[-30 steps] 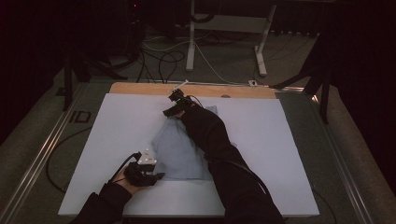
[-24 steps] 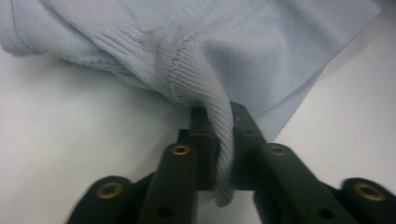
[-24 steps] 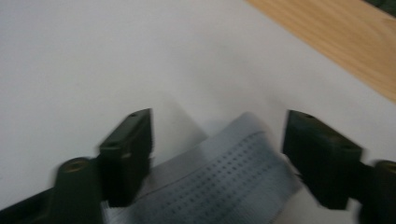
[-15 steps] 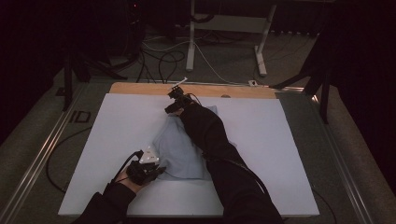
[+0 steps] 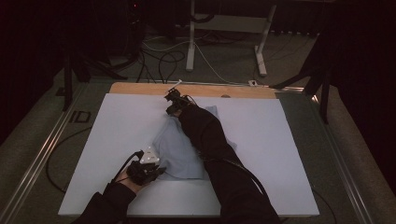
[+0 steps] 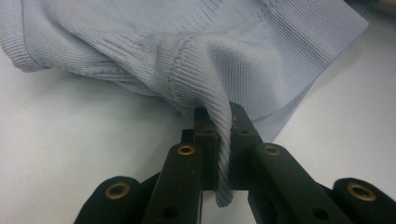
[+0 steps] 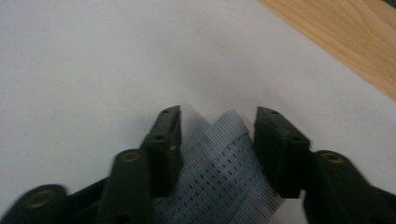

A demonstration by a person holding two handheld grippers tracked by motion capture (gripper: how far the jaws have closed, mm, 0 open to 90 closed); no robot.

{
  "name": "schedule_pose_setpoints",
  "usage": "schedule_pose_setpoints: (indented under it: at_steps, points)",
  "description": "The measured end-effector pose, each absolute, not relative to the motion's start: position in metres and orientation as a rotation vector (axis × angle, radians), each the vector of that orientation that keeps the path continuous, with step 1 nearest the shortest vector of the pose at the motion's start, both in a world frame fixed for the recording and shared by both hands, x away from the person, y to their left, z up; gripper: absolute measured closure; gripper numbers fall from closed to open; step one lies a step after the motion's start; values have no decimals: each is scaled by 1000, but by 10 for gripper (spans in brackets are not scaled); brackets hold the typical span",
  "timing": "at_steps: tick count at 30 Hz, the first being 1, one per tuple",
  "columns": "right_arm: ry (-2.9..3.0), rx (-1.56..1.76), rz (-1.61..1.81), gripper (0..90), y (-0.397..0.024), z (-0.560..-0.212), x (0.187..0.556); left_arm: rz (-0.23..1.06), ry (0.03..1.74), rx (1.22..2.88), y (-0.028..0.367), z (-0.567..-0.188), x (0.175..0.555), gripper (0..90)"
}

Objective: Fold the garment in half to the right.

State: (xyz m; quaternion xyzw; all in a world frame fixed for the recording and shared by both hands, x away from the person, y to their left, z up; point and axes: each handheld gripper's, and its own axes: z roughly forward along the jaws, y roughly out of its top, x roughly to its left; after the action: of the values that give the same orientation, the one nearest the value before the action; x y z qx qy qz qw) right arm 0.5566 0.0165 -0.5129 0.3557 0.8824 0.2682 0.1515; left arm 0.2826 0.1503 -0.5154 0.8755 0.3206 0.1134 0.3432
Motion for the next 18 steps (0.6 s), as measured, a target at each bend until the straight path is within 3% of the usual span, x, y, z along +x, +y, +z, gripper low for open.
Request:
schedule_pose_setpoints:
  at_steps: [8,10,18]
  points:
    - [2543,969,730,765,19,-513,555,286,840,2271,150,-516,283,865]
    - [2536,944,727,860,19,-510,554,286,840,2270,151,-515,283,865]
    - [2529,900,743,872,19,-499,549,300,803,2281,149,-513,281,867]
